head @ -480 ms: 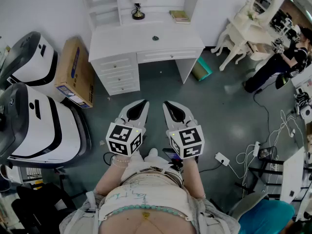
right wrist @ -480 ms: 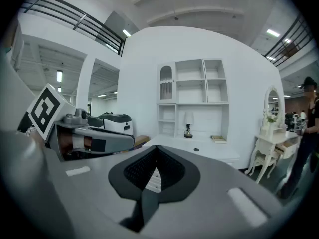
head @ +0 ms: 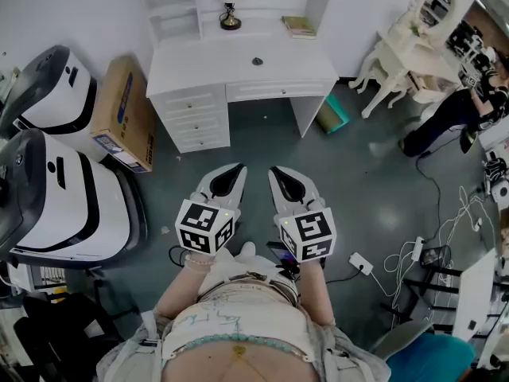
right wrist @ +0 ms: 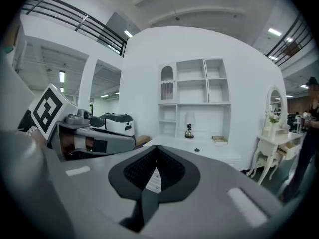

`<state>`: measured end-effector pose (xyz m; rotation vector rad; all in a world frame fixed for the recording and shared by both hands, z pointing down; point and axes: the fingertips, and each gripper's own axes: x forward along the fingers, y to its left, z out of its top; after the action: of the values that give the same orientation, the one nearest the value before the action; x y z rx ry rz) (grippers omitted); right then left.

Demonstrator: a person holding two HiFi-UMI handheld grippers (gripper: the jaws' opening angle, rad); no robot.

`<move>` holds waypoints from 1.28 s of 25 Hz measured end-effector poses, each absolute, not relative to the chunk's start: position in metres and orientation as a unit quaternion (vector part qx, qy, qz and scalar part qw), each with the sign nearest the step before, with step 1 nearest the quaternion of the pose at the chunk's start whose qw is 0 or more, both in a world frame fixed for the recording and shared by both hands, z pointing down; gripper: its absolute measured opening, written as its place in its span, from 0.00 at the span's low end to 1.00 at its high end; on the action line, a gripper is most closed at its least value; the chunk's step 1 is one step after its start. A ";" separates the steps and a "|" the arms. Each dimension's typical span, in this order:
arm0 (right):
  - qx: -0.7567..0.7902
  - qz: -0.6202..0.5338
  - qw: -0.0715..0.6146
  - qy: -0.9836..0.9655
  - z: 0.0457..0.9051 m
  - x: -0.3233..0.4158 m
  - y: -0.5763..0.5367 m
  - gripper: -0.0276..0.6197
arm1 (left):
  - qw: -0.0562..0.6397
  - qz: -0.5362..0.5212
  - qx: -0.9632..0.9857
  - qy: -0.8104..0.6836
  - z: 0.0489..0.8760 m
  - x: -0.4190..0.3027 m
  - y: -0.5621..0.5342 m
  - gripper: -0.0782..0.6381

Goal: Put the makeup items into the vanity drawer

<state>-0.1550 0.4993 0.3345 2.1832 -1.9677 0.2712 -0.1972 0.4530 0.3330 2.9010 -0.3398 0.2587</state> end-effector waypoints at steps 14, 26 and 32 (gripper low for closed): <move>0.734 0.098 0.088 -0.666 0.337 -0.141 0.462 0.08 | 0.112 0.088 0.983 -0.114 0.337 -0.182 0.415 0.11; 0.737 0.101 0.101 -0.660 0.339 -0.114 0.395 0.08 | 0.120 0.098 0.984 -0.087 0.340 -0.145 0.353 0.11; 0.742 0.100 0.104 -0.654 0.339 -0.100 0.362 0.08 | 0.117 0.100 0.985 -0.077 0.342 -0.130 0.319 0.11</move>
<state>-0.1004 0.3623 0.3392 2.1884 -1.9294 0.2943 -0.1302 0.3185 0.3417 2.8831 -0.2262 0.2934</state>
